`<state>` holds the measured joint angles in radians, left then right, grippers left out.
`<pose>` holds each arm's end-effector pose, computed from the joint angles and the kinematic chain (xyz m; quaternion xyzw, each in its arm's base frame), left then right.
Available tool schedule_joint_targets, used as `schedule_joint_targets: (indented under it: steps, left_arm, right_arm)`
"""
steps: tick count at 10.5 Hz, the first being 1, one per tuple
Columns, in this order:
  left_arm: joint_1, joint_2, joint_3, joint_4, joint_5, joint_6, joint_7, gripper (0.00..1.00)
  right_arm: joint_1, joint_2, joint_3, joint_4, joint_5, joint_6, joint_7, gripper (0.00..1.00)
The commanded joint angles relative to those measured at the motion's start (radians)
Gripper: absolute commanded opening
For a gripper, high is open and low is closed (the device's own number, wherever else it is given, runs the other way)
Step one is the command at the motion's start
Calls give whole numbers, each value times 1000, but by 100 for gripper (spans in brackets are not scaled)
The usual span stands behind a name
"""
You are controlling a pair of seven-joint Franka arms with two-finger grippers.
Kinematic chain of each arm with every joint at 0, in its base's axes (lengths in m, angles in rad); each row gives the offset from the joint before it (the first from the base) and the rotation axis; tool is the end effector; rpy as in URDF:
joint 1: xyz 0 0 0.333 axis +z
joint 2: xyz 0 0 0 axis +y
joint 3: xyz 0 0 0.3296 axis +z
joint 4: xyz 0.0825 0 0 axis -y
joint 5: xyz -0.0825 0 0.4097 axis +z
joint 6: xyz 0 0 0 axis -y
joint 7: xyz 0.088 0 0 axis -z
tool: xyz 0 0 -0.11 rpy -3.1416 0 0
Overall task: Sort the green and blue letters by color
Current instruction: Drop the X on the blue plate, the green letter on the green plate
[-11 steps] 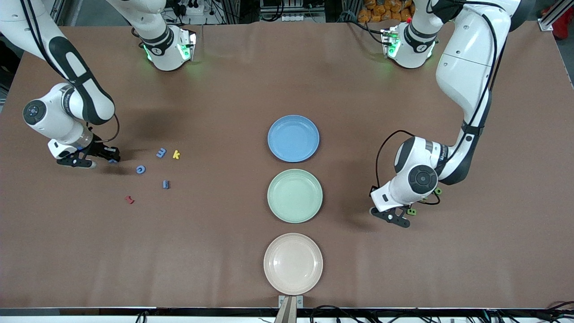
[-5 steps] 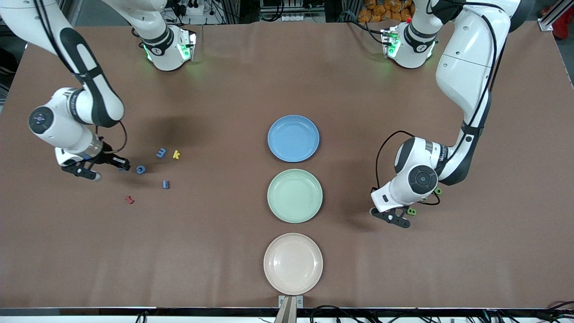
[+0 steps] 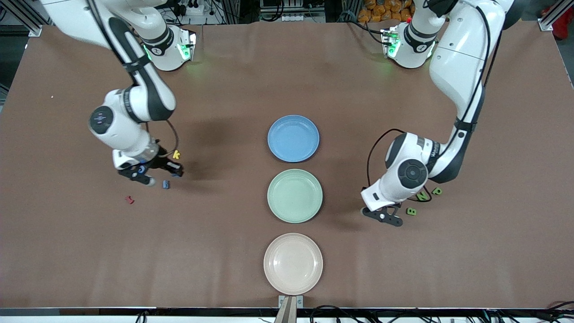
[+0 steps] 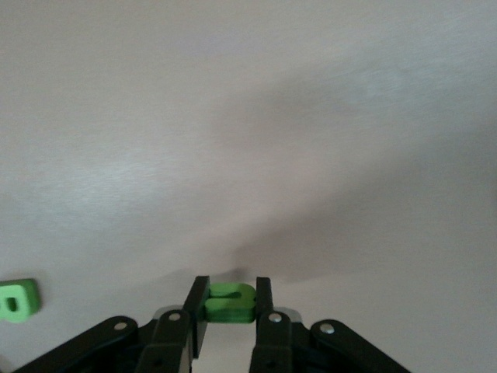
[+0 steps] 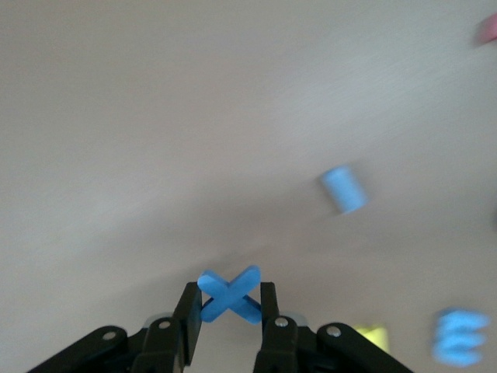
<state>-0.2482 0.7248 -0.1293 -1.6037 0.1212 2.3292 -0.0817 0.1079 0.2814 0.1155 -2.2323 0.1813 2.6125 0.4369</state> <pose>0.6775 -0.2536 0.1969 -0.9850 0.1723 -0.0044 0.0004 0.5630 0.1244 0.2436 -0.9795 0.1842 -0.0252 0.0777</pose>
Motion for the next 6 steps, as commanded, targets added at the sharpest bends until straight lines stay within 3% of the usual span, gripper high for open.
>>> schedule_joint_targets:
  steps: [1,4,6]
  left_arm:
    - [-63,-28,-1,11,14,-27,-104,0]
    - [-77,-25,-62,42,-15,-27,-211,0]
    - [-120,-15,-67,79,-26,-25,-275,0]
  right_arm:
    - [221,14,-10,32,26,-15,164,13]
    - [413,113,-10,164,24,-15,301,13]
    - [478,178,-7,241,20,-14,322,13]
